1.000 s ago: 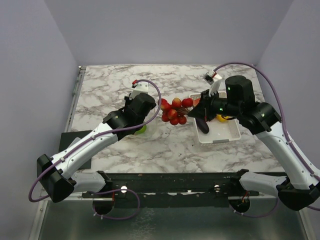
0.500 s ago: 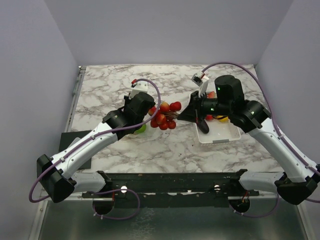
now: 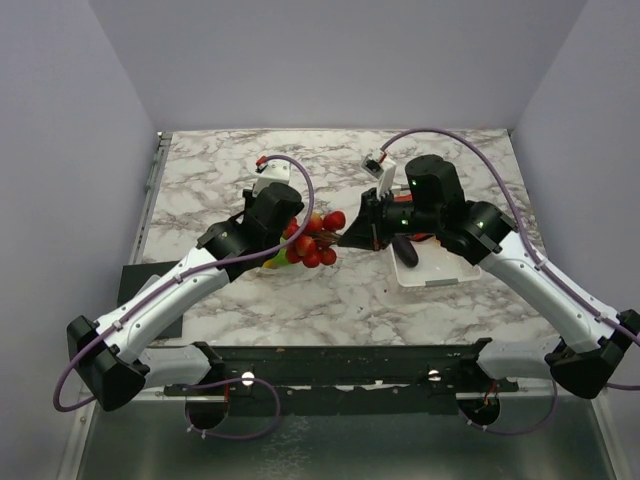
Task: Place the food in the zip-top bag and seal the zipper
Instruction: Place the fake fruit in the zipper food storage bag.
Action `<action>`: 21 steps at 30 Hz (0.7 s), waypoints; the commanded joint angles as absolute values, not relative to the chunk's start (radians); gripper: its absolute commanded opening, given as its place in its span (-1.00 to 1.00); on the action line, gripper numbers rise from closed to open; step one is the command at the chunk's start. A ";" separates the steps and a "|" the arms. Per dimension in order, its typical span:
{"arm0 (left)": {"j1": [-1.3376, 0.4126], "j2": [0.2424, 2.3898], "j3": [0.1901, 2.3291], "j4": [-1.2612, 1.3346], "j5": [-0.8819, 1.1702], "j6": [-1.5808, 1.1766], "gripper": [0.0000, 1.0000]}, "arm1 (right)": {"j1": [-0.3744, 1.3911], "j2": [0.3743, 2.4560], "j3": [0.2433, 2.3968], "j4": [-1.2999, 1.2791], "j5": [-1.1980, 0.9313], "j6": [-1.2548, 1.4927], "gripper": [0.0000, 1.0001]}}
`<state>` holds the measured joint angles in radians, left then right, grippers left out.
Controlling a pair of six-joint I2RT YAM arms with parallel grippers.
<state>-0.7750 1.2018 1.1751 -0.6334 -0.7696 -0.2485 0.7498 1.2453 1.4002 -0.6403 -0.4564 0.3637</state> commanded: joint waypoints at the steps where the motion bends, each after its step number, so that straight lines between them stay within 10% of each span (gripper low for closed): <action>1: -0.769 1.171 1.163 -0.609 -0.746 -0.263 -1.00 | 0.775 1.260 1.370 -0.567 -0.432 0.387 -0.99; 21: -0.761 1.172 1.162 -0.600 -0.712 -0.259 -1.00 | 0.952 1.433 1.536 -0.682 -0.103 0.372 -0.99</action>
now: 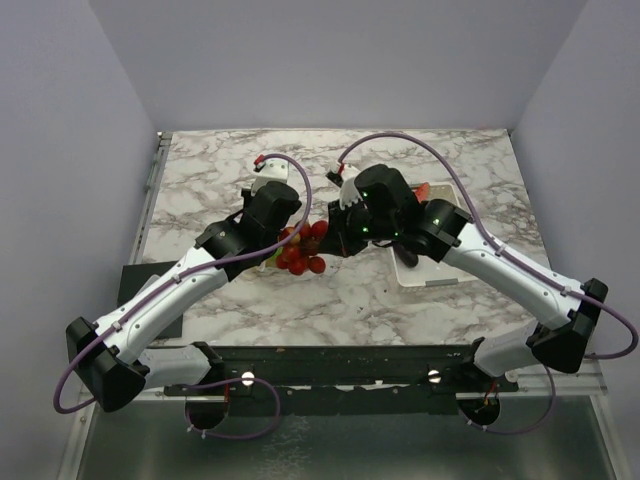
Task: Place the food in the zip-top bag and seal the zipper
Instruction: Place the fake fruit in the zipper food storage bag.
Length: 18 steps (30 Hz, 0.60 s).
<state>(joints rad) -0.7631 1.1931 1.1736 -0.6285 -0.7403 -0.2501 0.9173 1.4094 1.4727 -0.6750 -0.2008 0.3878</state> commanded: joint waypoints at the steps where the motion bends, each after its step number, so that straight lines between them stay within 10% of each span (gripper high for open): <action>1: -0.761 1.174 1.163 -0.600 -0.711 -0.259 -1.00 | 0.963 1.443 1.547 -0.690 -0.085 0.372 -0.99; 18: -0.759 1.186 1.164 -0.601 -0.690 -0.255 -1.00 | 1.063 1.608 1.680 -0.672 0.074 0.390 -0.99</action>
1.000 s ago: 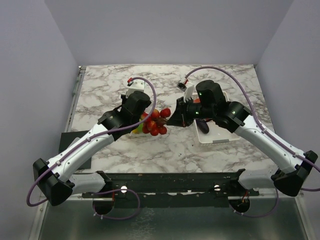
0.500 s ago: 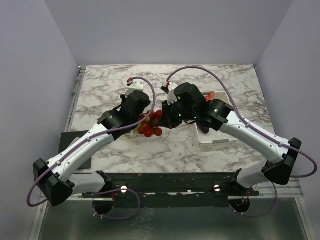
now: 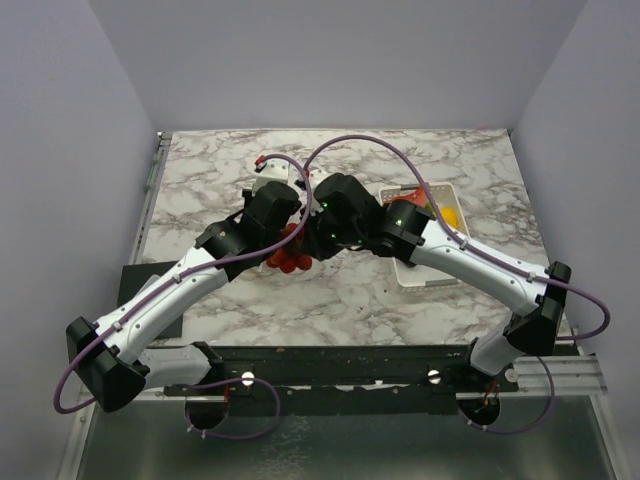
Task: Place the food in the zip-top bag and seal the zipper
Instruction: Place the fake fruit in the zipper food storage bag.
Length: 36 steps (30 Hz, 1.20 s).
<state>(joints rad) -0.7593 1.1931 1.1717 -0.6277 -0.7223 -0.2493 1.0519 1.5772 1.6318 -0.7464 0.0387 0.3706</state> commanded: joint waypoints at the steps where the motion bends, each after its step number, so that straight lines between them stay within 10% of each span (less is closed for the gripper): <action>1: -0.759 1.185 1.163 -0.601 -0.689 -0.255 -1.00 | 1.068 1.616 1.688 -0.671 0.083 0.391 -0.99; 36: -0.758 1.171 1.159 -0.600 -0.655 -0.246 -1.00 | 1.088 1.740 1.626 -0.486 0.423 0.413 -0.99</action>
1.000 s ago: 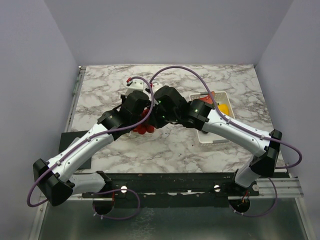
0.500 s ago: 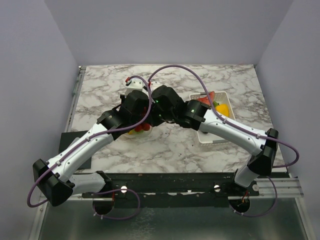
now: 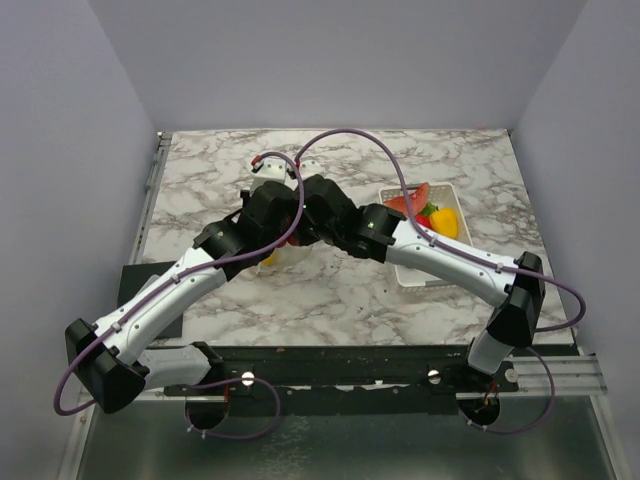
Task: Place the food in the zip-top bag and seal the zipper
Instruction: Place the fake fruit in the zipper food storage bag.
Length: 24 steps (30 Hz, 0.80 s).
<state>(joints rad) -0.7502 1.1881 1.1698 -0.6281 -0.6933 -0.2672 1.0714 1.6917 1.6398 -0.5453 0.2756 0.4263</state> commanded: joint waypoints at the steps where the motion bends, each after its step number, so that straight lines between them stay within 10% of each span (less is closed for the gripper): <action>1: -0.758 1.169 1.160 -0.600 -0.650 -0.247 -1.00 | 1.088 1.751 1.629 -0.477 0.429 0.413 -0.99; 9: -0.758 1.167 1.158 -0.598 -0.643 -0.245 -1.00 | 1.082 1.793 1.607 -0.358 0.474 0.409 -0.98; 16: -0.755 1.163 1.158 -0.596 -0.653 -0.250 -1.00 | 1.078 1.775 1.581 -0.336 0.452 0.425 -0.23; 24: -0.743 1.167 1.157 -0.595 -0.659 -0.259 -1.00 | 1.078 1.697 1.507 -0.337 0.426 0.439 -0.07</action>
